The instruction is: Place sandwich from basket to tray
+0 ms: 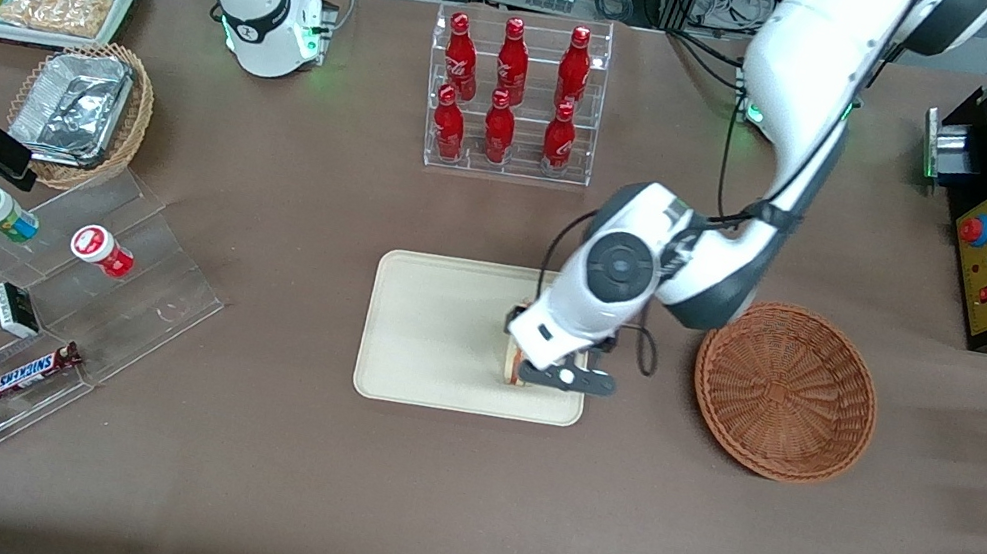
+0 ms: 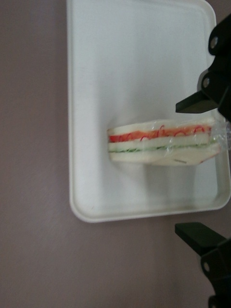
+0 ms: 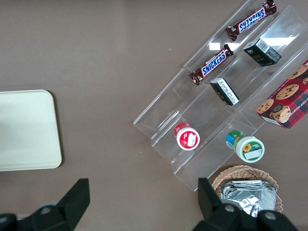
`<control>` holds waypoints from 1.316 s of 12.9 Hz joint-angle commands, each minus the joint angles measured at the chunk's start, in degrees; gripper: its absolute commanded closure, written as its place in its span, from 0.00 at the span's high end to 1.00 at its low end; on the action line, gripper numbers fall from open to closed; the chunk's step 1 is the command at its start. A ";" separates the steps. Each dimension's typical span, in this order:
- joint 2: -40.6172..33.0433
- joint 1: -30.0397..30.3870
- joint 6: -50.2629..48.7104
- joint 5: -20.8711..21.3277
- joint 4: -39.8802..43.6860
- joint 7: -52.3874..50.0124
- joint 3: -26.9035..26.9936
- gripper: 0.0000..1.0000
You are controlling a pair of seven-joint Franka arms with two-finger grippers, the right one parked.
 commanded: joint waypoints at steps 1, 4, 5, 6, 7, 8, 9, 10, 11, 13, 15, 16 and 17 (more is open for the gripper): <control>-3.36 3.02 -5.40 -0.16 0.49 2.28 0.08 1.00; -6.08 8.55 -10.77 -0.33 1.90 11.76 0.08 1.00; -7.14 11.44 -12.09 -0.60 1.90 14.48 0.00 1.00; -8.02 13.30 -13.14 -0.60 1.99 15.64 0.00 1.00; -9.07 13.75 -14.03 -0.42 1.99 15.65 0.08 1.00; -9.69 14.89 -14.82 -0.25 2.16 15.65 0.43 1.00; -10.39 16.46 -15.52 -0.07 2.17 15.65 0.52 1.00; -11.36 17.52 -17.44 -0.07 2.17 15.83 0.87 1.00; -12.15 19.19 -19.46 -0.16 2.25 16.00 1.22 1.00; -13.99 21.91 -20.36 -0.25 2.17 16.09 1.23 1.00; -14.88 23.33 -22.29 -0.25 2.25 16.09 1.31 1.00; -15.58 23.42 -22.56 -0.07 2.25 16.09 1.31 1.00; -16.37 23.51 -23.43 -0.07 2.25 16.09 1.49 1.00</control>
